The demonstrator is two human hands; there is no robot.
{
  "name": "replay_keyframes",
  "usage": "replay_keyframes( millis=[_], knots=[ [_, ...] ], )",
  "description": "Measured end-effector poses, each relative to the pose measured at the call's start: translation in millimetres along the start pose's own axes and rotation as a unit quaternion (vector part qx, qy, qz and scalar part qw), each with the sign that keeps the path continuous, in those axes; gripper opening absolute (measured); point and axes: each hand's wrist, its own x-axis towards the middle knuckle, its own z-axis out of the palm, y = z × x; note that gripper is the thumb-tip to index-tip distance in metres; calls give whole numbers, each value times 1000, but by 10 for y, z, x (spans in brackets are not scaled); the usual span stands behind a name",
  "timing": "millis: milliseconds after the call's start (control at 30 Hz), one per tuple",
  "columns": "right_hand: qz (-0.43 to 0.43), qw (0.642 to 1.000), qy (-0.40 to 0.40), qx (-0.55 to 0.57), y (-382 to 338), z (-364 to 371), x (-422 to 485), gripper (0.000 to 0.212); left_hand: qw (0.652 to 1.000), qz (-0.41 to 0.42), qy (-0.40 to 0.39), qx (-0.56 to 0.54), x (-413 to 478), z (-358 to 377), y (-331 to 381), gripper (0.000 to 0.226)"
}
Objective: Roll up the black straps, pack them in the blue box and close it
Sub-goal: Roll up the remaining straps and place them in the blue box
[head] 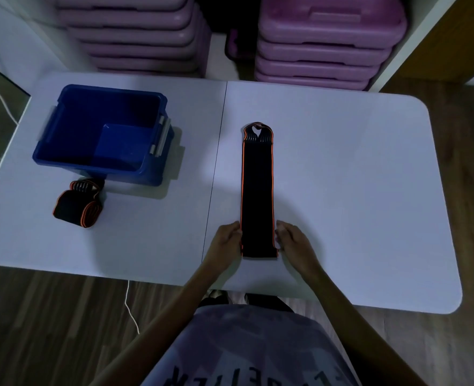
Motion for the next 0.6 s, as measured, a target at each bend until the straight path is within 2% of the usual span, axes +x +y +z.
replay_keyframes(
  millis=[33,67,100,167,233,300,400,500,600],
  knots=[
    [0,1000,20,-10,42,-5,-52,23,998,38,10,52,-16,-22,-42,19],
    [-26,998,38,-47,80,-24,-107,27,987,79,12,137,-37,-46,-101,21],
    [-79,991,36,-106,132,-52,-159,38,965,115,1,237,-81,-75,-134,38],
    [-177,953,-8,-245,224,-93,-218,53,907,181,-31,380,-109,-128,-206,63],
    [-225,914,-48,-333,302,-102,-211,57,861,230,-65,448,-98,-147,-241,63],
    [-258,893,-47,-366,377,-81,-164,46,833,271,-67,477,-49,-160,-320,53],
    [-263,904,-33,-334,383,-69,-108,32,848,275,-56,449,1,-157,-351,44],
    [-227,933,-30,-279,286,-81,-57,38,882,262,-35,389,47,-115,-244,37],
    [-186,953,-24,-238,227,-78,37,39,898,242,6,368,127,-57,-229,37]
  ],
)
